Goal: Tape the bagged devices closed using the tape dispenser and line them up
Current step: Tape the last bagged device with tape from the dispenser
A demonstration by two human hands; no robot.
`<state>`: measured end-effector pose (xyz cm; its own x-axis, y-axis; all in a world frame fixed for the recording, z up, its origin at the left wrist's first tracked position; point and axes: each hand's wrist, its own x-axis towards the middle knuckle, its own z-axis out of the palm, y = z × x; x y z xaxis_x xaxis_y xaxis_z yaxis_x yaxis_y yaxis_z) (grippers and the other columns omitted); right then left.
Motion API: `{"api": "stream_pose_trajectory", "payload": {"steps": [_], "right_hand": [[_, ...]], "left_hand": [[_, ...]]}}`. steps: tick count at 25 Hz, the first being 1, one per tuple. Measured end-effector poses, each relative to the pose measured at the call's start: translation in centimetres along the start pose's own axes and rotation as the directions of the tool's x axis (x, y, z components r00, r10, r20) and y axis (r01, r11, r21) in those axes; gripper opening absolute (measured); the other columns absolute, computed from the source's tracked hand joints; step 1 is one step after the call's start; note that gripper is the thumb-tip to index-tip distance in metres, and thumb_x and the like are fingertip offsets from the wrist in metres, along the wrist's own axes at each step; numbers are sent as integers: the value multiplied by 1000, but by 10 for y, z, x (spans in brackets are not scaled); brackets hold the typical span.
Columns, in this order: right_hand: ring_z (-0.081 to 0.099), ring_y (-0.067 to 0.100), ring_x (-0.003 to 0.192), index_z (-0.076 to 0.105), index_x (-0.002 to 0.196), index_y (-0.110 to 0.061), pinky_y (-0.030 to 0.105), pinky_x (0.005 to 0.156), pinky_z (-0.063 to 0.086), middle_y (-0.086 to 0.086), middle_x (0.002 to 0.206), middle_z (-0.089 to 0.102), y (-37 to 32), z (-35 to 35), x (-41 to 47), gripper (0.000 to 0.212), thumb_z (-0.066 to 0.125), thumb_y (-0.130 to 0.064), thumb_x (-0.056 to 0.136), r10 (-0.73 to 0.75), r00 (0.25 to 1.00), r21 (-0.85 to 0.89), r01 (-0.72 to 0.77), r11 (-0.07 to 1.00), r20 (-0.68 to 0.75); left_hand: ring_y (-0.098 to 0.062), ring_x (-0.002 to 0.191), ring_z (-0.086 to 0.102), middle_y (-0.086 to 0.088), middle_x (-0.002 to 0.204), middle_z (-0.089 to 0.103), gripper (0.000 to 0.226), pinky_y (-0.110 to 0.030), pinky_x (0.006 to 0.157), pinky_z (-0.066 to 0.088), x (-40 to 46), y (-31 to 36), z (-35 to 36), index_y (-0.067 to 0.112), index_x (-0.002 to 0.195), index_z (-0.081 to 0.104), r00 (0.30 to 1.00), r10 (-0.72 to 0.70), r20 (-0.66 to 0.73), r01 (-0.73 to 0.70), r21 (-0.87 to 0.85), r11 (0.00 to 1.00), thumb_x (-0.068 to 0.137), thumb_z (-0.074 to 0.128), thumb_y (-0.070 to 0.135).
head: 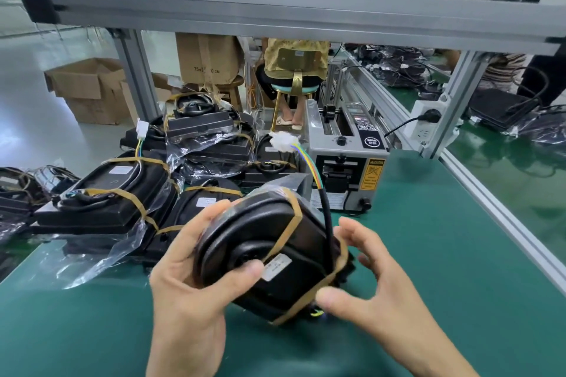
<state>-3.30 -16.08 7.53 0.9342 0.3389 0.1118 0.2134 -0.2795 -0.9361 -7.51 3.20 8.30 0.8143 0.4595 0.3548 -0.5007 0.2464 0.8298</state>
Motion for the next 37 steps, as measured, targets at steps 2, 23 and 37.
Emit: {"api": "stream_pose_trajectory", "payload": {"steps": [2,23,37], "right_hand": [[42,-17,122,40,131,-53,9,96,35,-38,130,47,-2,-5,-1,99,83,-60,42,-28,999,-82,31,996,45],[62,19,88,62,110,-21,29,70,43,-10,100,65,-8,-13,14,60,78,-32,53,-360,926,-788,305,535,114],[49,3,103,55,119,-32,26,95,30,-22,108,55,-18,-14,13,70,44,-77,67,-193,970,-722,238,649,146]], "left_hand": [[-19,88,70,-6,99,74,74,-27,78,56,0,-5,-1,23,102,73,995,-100,24,102,-138,985,30,87,13],[-4,102,58,26,102,62,17,-20,87,42,17,6,13,37,99,65,956,60,287,-250,692,677,84,69,30],[-15,91,64,-2,93,71,27,-31,86,47,11,-21,-1,26,88,73,956,-291,24,244,480,842,62,75,29]]}}
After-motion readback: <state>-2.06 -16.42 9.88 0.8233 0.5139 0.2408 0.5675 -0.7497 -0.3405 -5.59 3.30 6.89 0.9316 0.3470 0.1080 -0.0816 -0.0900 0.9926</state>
